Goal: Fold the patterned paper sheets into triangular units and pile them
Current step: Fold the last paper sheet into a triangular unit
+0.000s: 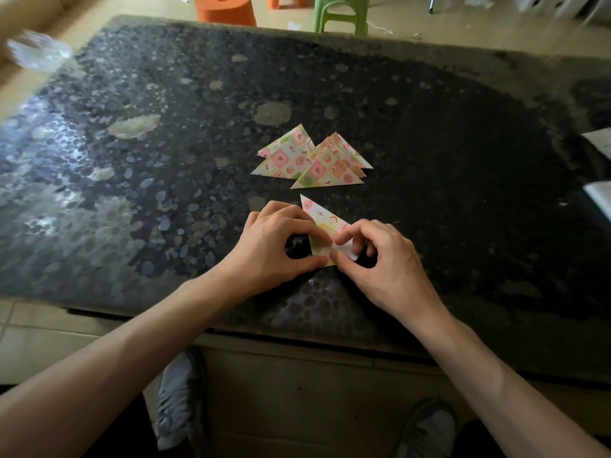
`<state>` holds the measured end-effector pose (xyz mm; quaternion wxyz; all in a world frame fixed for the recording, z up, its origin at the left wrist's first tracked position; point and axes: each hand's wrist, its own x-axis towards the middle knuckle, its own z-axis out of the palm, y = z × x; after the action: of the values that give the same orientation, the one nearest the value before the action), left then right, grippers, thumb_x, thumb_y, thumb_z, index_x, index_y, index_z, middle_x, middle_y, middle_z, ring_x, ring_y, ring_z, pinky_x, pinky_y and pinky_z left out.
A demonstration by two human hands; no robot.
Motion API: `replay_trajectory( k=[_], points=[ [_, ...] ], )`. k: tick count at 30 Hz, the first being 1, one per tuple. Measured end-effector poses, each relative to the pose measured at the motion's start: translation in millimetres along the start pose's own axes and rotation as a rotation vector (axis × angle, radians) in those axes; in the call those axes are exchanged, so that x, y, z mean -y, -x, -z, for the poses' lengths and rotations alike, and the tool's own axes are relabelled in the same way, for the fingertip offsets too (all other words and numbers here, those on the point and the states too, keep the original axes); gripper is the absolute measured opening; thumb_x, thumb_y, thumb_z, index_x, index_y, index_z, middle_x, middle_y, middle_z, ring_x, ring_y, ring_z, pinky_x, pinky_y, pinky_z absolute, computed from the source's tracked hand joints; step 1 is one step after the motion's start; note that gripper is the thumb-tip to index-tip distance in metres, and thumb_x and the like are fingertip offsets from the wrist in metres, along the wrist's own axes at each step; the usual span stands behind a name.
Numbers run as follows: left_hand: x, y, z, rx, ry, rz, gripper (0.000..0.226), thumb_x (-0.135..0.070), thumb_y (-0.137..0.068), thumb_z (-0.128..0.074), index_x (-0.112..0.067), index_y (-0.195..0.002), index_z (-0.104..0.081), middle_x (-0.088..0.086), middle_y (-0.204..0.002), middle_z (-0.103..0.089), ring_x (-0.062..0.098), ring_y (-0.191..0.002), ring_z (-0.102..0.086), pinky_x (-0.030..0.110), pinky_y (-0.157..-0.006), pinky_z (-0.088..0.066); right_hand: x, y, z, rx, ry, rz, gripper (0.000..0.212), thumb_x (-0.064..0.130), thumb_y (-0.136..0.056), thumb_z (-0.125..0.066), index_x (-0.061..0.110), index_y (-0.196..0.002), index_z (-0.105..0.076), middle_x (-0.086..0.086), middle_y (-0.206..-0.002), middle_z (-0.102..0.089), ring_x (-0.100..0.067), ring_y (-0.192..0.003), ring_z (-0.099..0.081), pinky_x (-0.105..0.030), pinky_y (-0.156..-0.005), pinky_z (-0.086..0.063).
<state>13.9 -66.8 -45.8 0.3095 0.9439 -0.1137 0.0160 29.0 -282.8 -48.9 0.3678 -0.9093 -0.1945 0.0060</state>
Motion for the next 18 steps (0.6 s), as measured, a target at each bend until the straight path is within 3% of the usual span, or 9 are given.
replay_trajectory(
  k=[4,7,12,15,18],
  points=[
    [0.1,1.4,0.1,0.005,-0.028,-0.005,0.038,-0.068,-0.079,-0.065,-0.047,-0.11,-0.072,-0.021,-0.116,-0.058,0.004,-0.128,-0.037,0.037,-0.102,-0.028,0.9,3.2,3.2,-0.011,-0.01,0.023,0.01,0.038,-0.092,-0.074,0.032,-0.096,-0.067,0.015,-0.085,-0.057,-0.004,-0.087,-0.055,-0.022,-0.072,-0.042],
    [0.4,0.6,0.0,0.011,-0.03,-0.002,0.035,-0.063,-0.081,-0.069,-0.047,-0.112,-0.071,-0.021,-0.117,-0.056,0.006,-0.13,-0.037,0.037,-0.103,-0.027,1.5,13.9,9.3,-0.033,0.01,0.095,0.009,0.03,-0.094,-0.072,0.029,-0.102,-0.069,0.016,-0.101,-0.062,-0.005,-0.1,-0.057,-0.025,-0.084,-0.049],
    [1.1,0.0,-0.7,0.006,-0.026,-0.006,0.038,-0.063,-0.08,-0.067,-0.046,-0.113,-0.071,-0.021,-0.117,-0.056,0.005,-0.13,-0.036,0.036,-0.103,-0.025,-1.6,36.3,9.5,0.073,0.179,0.279,0.031,0.035,-0.092,-0.068,0.026,-0.121,-0.072,0.006,-0.13,-0.058,-0.011,-0.123,-0.051,-0.031,-0.099,-0.044],
    [1.8,0.3,-1.5,0.002,-0.028,-0.008,0.044,-0.071,-0.078,-0.059,-0.047,-0.112,-0.071,-0.022,-0.116,-0.056,0.004,-0.129,-0.035,0.034,-0.101,-0.023,-2.1,38.1,8.3,0.094,0.214,0.304,0.034,0.037,-0.092,-0.067,0.026,-0.125,-0.072,0.005,-0.135,-0.057,-0.012,-0.129,-0.05,-0.033,-0.1,-0.043],
    [0.3,-0.8,-0.7,0.007,-0.035,-0.006,0.04,-0.065,-0.08,-0.065,-0.045,-0.113,-0.072,-0.021,-0.117,-0.056,0.004,-0.129,-0.035,0.034,-0.1,-0.021,-2.3,38.0,9.1,0.084,0.205,0.297,0.037,0.037,-0.093,-0.067,0.025,-0.128,-0.071,0.004,-0.138,-0.056,-0.01,-0.13,-0.049,-0.029,-0.101,-0.042]
  ],
)
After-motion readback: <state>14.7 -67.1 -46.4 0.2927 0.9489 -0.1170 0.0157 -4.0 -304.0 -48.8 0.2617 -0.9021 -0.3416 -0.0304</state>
